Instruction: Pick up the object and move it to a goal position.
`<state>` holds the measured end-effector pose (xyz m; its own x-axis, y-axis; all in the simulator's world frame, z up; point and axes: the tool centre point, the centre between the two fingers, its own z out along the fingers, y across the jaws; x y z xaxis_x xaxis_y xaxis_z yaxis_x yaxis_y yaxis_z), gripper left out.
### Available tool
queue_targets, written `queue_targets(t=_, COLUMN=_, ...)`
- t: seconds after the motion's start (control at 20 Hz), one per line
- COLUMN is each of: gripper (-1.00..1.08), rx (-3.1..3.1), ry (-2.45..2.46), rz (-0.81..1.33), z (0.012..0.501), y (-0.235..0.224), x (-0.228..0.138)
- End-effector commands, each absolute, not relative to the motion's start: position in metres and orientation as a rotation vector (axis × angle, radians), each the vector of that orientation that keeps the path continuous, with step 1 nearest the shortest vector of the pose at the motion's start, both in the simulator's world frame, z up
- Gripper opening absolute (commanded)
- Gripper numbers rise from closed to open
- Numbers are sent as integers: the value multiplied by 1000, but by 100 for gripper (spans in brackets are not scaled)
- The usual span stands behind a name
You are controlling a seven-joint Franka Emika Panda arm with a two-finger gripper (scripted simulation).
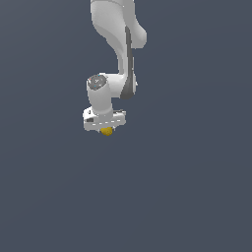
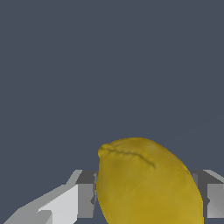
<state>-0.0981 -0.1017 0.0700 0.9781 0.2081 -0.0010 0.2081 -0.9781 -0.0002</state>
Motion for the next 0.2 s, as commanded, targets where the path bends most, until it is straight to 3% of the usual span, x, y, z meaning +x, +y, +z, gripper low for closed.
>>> queue_targets(t=0.0, gripper=-100, rx=-3124, ry=-330, rz=0, z=71, y=-105, x=-102)
queue_targets(t=0.15, gripper=-100, rx=-3124, ry=-330, rz=0, z=72, y=-107, x=-102)
